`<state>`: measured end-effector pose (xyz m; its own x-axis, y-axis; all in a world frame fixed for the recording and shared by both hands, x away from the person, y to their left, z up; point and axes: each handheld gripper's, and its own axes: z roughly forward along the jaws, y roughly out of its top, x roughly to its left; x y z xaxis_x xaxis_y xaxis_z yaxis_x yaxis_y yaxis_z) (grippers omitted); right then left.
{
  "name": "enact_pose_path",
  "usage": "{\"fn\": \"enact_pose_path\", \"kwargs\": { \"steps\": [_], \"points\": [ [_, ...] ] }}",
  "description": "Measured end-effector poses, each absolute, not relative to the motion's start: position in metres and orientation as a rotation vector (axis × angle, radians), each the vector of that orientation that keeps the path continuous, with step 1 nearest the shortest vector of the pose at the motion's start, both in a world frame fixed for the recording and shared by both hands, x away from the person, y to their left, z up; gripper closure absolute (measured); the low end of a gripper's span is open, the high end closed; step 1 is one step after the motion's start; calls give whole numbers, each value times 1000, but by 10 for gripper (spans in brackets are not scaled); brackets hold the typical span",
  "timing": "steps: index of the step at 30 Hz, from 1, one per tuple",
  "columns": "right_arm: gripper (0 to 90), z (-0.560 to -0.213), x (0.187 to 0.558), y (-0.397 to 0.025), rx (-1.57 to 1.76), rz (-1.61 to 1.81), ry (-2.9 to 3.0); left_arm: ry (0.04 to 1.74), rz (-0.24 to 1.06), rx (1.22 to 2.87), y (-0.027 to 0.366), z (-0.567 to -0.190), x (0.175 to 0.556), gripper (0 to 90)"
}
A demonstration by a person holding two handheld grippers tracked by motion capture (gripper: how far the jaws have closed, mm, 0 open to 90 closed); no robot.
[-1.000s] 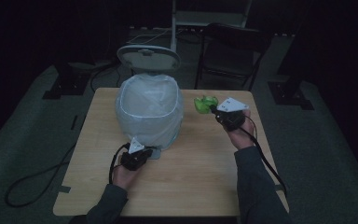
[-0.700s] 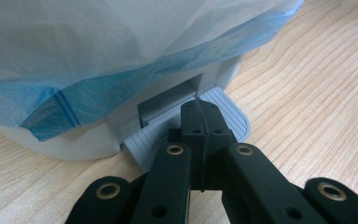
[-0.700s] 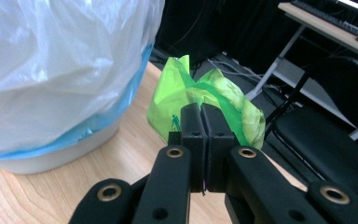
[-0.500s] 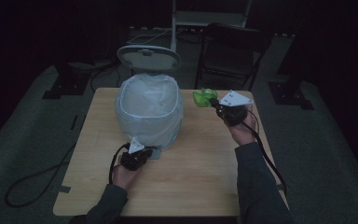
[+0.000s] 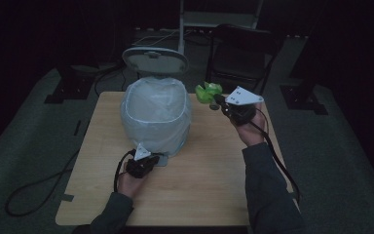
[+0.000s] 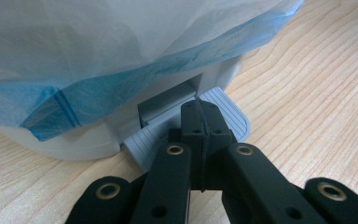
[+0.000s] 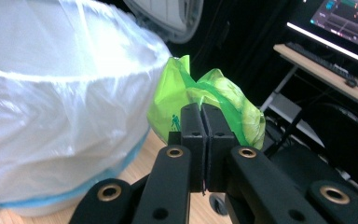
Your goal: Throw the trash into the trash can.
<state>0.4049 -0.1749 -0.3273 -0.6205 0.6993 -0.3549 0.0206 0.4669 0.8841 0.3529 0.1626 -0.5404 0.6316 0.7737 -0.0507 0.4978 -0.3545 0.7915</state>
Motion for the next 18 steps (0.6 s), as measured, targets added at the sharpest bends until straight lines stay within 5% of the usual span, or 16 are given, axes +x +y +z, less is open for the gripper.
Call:
{"fn": "enact_pose_path", "kwargs": {
  "steps": [18],
  "points": [
    [888, -294, 394, -132, 421, 1258, 1956, 995, 422, 2031, 163, -540, 353, 900]
  ]
}}
